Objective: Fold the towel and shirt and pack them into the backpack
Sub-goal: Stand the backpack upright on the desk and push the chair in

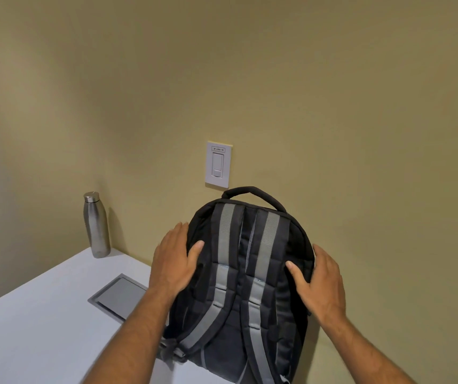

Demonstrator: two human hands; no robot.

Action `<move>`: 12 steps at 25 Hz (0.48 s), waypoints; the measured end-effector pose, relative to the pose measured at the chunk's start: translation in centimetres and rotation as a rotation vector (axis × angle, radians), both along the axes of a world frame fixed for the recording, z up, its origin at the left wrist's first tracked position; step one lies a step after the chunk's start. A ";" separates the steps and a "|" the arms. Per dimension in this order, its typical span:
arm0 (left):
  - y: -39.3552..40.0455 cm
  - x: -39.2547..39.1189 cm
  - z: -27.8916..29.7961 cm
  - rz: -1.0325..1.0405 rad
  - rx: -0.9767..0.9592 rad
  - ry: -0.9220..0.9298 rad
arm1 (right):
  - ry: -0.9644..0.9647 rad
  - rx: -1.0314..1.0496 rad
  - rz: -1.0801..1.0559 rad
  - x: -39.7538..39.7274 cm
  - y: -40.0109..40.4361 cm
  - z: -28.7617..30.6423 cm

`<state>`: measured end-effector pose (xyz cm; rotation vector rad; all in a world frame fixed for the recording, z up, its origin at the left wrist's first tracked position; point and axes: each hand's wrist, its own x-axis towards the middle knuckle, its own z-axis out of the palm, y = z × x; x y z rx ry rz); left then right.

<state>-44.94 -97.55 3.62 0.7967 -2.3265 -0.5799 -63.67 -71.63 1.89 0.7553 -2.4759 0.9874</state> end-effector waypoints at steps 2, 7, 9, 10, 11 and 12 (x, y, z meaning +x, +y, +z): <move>1.7 1.6 0.2 -0.024 -0.106 -0.062 | 0.101 0.187 -0.017 1.3 1.2 0.0; 6.8 5.6 0.1 -0.072 -0.269 -0.268 | 0.166 0.439 -0.044 6.4 4.9 0.5; 9.3 7.3 0.1 -0.087 -0.288 -0.284 | 0.156 0.454 -0.048 8.9 6.9 0.8; 10.3 8.1 0.0 -0.096 -0.293 -0.287 | 0.152 0.455 -0.051 10.1 7.9 0.9; 11.3 8.8 -0.2 -0.107 -0.299 -0.290 | 0.153 0.458 -0.056 11.2 8.9 0.9; 12.3 9.5 -0.3 -0.121 -0.310 -0.292 | 0.160 0.464 -0.066 12.4 10.0 0.8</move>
